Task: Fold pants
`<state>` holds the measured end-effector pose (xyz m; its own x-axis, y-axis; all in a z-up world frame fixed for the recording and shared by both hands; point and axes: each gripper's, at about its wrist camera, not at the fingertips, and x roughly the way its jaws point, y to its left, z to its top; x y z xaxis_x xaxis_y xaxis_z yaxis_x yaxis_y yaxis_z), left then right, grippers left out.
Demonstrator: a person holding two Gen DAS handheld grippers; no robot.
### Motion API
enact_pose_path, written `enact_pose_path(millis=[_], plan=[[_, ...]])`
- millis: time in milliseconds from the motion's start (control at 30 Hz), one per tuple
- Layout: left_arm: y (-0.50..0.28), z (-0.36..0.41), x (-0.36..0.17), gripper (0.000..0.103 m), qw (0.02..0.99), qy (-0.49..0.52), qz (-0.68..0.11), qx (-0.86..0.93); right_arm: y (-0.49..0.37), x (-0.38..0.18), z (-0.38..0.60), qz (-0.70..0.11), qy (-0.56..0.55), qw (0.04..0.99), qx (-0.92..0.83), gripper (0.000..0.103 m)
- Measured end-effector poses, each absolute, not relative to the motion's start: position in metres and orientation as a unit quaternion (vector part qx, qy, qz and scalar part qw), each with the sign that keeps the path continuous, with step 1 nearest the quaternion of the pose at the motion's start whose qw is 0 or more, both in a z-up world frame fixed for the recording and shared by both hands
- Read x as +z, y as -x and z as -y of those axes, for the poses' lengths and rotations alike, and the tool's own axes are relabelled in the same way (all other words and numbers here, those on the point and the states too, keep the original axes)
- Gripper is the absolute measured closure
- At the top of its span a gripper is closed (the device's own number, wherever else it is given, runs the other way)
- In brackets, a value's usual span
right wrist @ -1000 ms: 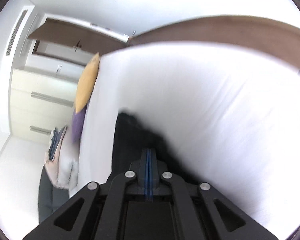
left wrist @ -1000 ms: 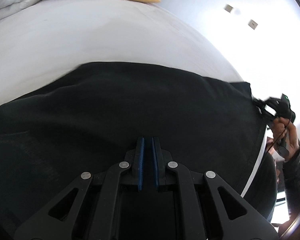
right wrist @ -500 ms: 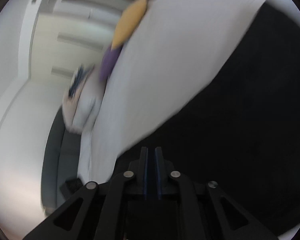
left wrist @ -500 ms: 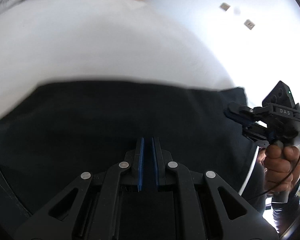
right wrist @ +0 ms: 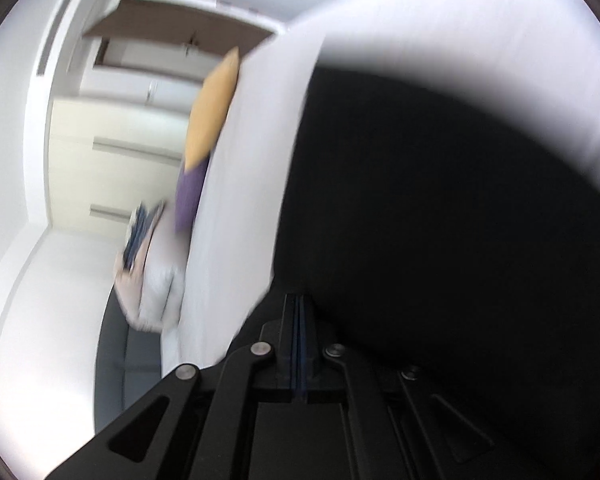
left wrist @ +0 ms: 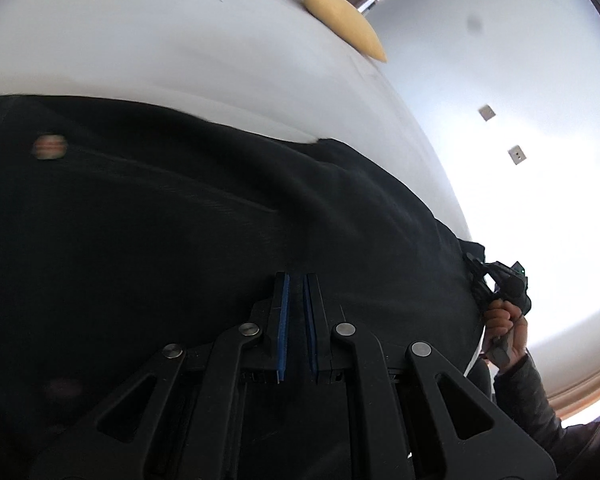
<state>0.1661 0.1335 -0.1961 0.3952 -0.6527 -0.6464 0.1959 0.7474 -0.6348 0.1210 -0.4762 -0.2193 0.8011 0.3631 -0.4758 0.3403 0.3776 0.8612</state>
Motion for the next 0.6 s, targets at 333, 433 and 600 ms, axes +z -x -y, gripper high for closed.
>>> enact_pose_path(millis=[333,433,600], plan=[[-0.151,-0.218,-0.188,0.094,0.829,0.229,-0.460,-0.221,-0.057,-0.191,0.559,-0.271,-0.540,0.789,-0.110,0.101],[-0.146,-0.237,-0.178,0.094,0.843,0.226,-0.449,-0.192,-0.006,-0.169,0.578,-0.252,-0.537,0.794,-0.131,0.067],[-0.133,-0.253,-0.152,0.094,0.869,0.213,-0.421,-0.147,0.055,-0.140,0.569,-0.224,-0.539,0.804,-0.113,0.044]])
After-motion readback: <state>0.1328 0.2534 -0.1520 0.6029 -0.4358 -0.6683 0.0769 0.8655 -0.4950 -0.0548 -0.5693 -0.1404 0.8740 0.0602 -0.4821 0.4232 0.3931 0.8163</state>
